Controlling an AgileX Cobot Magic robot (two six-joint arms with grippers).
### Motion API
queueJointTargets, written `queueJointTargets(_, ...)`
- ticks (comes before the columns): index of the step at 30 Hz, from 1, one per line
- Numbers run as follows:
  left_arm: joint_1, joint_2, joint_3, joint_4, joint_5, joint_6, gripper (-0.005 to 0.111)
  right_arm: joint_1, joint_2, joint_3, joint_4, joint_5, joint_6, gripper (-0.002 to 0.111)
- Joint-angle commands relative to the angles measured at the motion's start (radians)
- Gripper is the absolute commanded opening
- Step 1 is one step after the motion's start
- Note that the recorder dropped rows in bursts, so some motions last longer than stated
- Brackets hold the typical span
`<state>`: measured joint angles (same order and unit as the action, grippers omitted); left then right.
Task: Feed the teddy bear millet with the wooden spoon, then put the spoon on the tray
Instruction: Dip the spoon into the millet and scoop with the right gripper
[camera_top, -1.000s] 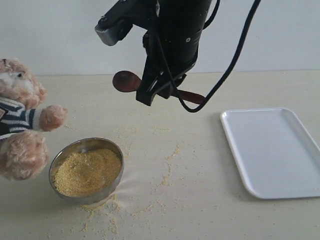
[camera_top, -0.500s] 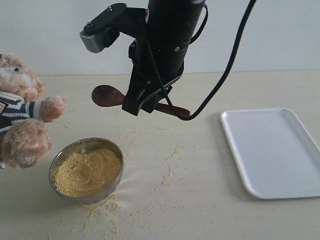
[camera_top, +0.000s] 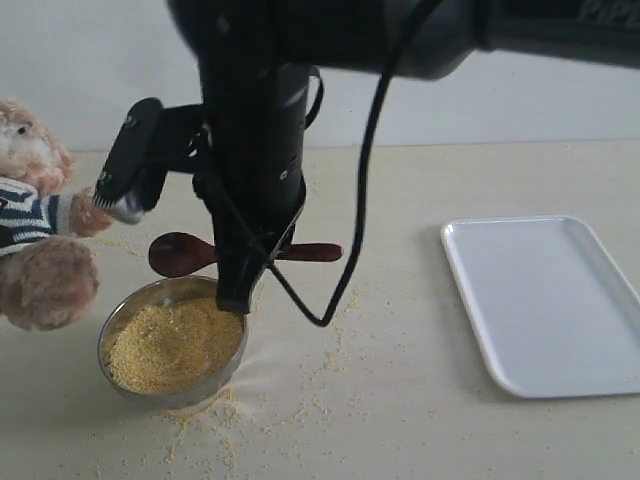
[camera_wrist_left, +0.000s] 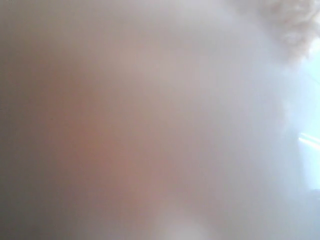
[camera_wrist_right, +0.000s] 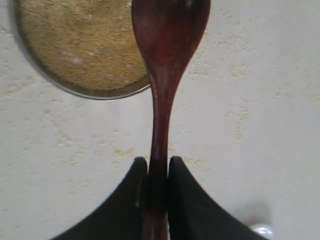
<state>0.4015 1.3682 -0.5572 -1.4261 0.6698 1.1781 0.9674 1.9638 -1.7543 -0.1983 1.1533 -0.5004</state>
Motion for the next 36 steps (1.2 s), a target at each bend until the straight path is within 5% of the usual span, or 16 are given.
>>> queueJointTargets(1, 0.001, -0.002, -0.004, 0.002, -0.070, -0.015, 0.005, 0.073, 0.053, 0.000, -0.235, -0.070, 0.057, 0.000)
queueJointTargets(13, 0.001, -0.002, -0.004, 0.002, -0.040, -0.062, 0.005, 0.140, 0.102, 0.000, -0.349, 0.022, 0.115, 0.000)
queueJointTargets(21, 0.027, -0.002, -0.004, 0.060, 0.049, -0.124, 0.005, 0.140, 0.102, 0.000, -0.334, 0.018, 0.320, 0.000)
queueJointTargets(31, 0.033, -0.002, -0.004, 0.033, 0.026, -0.124, 0.005, 0.140, 0.102, 0.000, -0.323, 0.044, 0.306, 0.000)
queueJointTargets(36, 0.033, -0.002, -0.004, -0.076, 0.008, -0.072, 0.005, 0.134, 0.102, -0.004, -0.230, 0.059, 0.062, 0.000)
